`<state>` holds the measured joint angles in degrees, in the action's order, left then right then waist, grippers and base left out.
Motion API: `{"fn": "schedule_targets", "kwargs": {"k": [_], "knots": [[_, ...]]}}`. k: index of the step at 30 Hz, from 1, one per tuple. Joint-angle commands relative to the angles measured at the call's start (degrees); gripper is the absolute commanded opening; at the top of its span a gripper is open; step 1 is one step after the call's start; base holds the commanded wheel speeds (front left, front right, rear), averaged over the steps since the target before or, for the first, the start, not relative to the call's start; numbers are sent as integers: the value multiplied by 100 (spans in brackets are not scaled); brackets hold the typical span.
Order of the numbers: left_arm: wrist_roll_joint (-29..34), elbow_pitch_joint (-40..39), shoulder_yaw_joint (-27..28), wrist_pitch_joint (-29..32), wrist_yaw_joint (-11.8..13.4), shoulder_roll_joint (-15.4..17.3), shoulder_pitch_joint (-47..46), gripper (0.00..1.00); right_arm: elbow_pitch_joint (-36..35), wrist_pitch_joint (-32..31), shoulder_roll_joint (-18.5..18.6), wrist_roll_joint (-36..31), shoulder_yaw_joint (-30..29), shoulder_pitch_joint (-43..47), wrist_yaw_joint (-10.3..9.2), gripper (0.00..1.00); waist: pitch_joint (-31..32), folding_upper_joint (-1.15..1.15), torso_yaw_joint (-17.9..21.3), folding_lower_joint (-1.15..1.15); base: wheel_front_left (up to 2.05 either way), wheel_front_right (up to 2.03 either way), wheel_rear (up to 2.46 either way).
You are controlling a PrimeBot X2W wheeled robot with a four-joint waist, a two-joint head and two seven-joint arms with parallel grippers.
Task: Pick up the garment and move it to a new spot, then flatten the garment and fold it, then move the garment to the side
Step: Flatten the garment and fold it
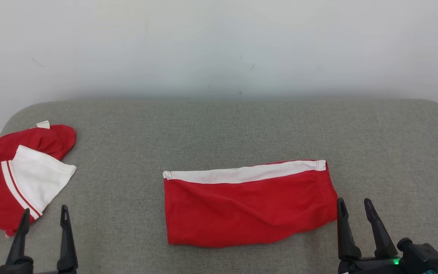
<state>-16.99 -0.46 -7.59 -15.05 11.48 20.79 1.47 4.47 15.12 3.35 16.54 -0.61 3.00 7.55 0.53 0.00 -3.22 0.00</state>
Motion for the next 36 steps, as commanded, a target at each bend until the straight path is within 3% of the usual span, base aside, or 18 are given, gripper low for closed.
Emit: {"fn": "schedule_targets", "kwargs": {"k": [1,12,28,36], "knots": [[139,13,226,-18,-94,-116,188,100,-9,2,-28,-13,-25,85,-13,100,32,0,-27,0,0,0,0],[636,418,593,-18,-385,-278,561,100,52,2,-47,-116,-83,149,-13,100,141,0,-50,0,0,0,0],[898,22,1117,-18,-804,-847,867,100,151,2,-54,-172,-242,223,-13,100,202,0,-80,0,0,0,0],[943,186,1024,-18,-1441,-883,876,100,299,3,-53,-261,-297,176,-13,100,220,0,-70,0,0,0,0]]}}
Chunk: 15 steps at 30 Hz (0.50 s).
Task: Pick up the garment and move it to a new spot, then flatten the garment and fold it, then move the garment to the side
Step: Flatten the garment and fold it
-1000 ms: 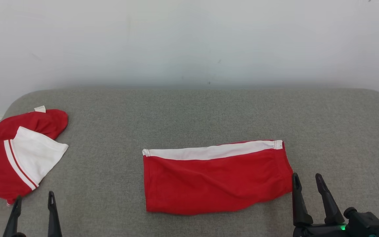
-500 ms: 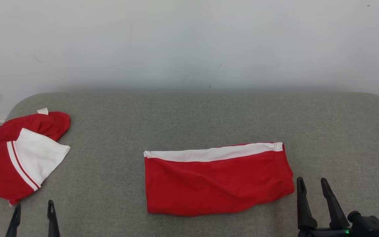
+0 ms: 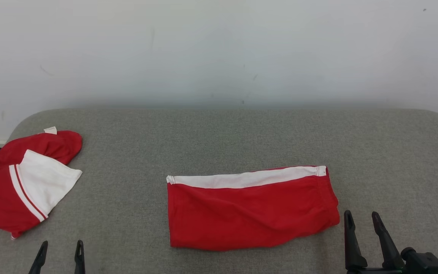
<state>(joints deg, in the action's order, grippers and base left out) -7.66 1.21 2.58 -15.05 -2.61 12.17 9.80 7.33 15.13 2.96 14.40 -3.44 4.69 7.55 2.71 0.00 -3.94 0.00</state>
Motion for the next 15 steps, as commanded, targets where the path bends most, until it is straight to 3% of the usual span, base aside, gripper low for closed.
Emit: {"fn": "schedule_targets", "kwargs": {"k": [1,15], "knots": [[16,31,7,-18,-70,-39,43,100,38,1,-16,-57,-14,4,-13,100,4,0,6,0,0,0,0],[234,62,93,-18,-269,-250,-8,100,645,-24,12,-357,-77,-281,-13,100,-15,0,-26,0,0,0,0]]}}
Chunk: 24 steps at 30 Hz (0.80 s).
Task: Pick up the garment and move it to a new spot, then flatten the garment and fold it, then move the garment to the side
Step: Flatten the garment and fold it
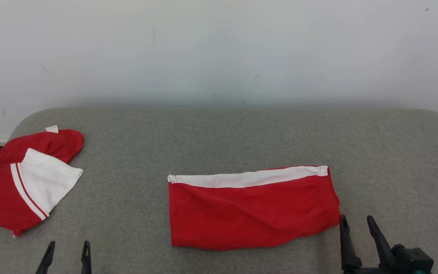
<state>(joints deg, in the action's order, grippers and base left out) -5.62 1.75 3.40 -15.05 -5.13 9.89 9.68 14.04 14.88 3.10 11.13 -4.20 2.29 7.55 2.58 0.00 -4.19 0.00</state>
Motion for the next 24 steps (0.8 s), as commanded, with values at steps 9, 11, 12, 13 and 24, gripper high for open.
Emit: {"fn": "schedule_targets", "kwargs": {"k": [9,11,12,13,24], "knots": [[119,61,-40,-18,-84,-114,-160,100,785,-416,357,-152,64,-1032,-13,100,-130,0,-167,0,0,0,0],[128,87,-51,-18,-106,-138,-194,100,1090,-493,453,-195,112,-1303,-13,100,-169,0,-220,0,0,0,0],[137,101,-65,-18,-118,-142,-216,100,1248,-513,499,-190,130,-1441,-13,100,-193,0,-244,0,0,0,0],[145,116,-80,-18,-125,-150,-241,100,1437,-551,551,-213,154,-1572,-13,100,-215,0,-268,0,0,0,0],[122,218,-218,-18,-186,-228,-499,100,3508,-607,899,-261,107,-2630,-13,100,-476,0,-545,0,0,0,0]]}}
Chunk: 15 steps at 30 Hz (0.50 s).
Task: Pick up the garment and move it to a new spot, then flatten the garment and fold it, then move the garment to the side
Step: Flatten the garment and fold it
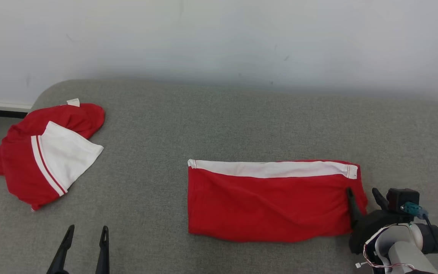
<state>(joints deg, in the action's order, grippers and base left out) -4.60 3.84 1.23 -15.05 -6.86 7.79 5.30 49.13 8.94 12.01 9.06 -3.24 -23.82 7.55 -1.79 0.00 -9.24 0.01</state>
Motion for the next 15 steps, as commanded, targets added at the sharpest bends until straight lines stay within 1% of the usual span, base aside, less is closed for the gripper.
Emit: {"fn": "schedule_targets", "kwargs": {"k": [1,4,8,9,10,11,12,15], "knots": [[18,16,1,-18,-9,-17,-61,100,164,-13,5,-24,30,-87,-13,100,-52,0,-45,-1,0,0,0],[15,35,-15,-18,-14,-32,-111,100,619,-4,-7,111,131,-279,-13,100,-91,0,-73,-1,0,0,0],[8,80,-47,-18,-32,-49,-169,100,1050,44,-11,299,320,-520,-13,100,-129,0,-113,-1,0,0,0],[4,93,-51,-18,-35,-51,-194,100,1147,34,-26,362,360,-570,-13,98,-137,0,-120,-1,0,0,0],[0,100,-58,-18,-39,-51,-216,100,1238,14,-29,413,402,-618,-13,70,-145,0,-126,-1,0,0,0],[0,112,-66,-18,-41,-47,-230,100,1330,-14,-13,452,446,-661,-13,31,-149,0,-135,-1,0,0,0],[14,136,-68,-18,-45,-36,-240,100,1407,-18,5,498,494,-695,-13,0,-149,0,-145,-1,0,0,0],[17,163,-50,-18,-48,-31,-270,100,1547,-6,34,597,576,-750,-13,0,-141,0,-154,-1,0,0,0]]}}
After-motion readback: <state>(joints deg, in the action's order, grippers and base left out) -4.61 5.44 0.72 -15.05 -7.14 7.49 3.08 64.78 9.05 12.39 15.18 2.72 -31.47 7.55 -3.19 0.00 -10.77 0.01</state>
